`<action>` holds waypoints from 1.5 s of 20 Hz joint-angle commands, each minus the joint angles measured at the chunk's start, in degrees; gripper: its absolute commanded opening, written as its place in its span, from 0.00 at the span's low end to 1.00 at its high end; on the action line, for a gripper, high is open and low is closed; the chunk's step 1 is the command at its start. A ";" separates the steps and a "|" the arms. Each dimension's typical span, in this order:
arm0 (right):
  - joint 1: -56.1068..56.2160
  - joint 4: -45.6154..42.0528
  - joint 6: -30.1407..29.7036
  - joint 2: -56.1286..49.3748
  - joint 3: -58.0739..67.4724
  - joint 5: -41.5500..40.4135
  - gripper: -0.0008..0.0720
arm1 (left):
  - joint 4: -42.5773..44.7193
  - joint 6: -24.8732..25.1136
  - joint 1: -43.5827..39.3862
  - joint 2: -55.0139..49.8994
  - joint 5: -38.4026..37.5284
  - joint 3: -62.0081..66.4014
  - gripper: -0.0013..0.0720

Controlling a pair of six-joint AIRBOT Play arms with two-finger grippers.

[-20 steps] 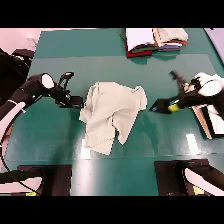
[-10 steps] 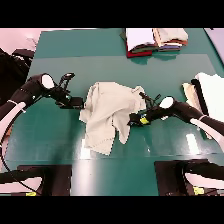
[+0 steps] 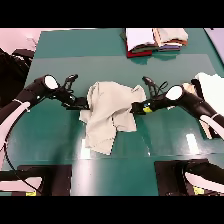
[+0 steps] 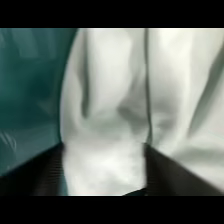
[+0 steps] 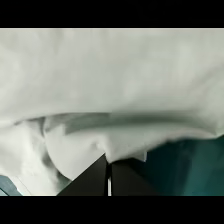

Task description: Fold the shirts.

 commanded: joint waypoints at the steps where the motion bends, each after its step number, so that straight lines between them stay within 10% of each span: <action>1: -1.79 -0.66 0.26 3.30 1.81 0.81 0.04 | -0.94 0.22 -1.42 -1.05 2.75 0.28 0.15; 21: -37.05 -15.47 -0.85 23.71 61.81 25.75 0.03 | 14.40 0.13 10.05 46.88 1.53 41.44 0.05; 30: -35.32 -11.15 -0.83 8.63 63.08 29.35 0.03 | 10.43 -0.28 10.05 40.24 -13.88 27.56 0.05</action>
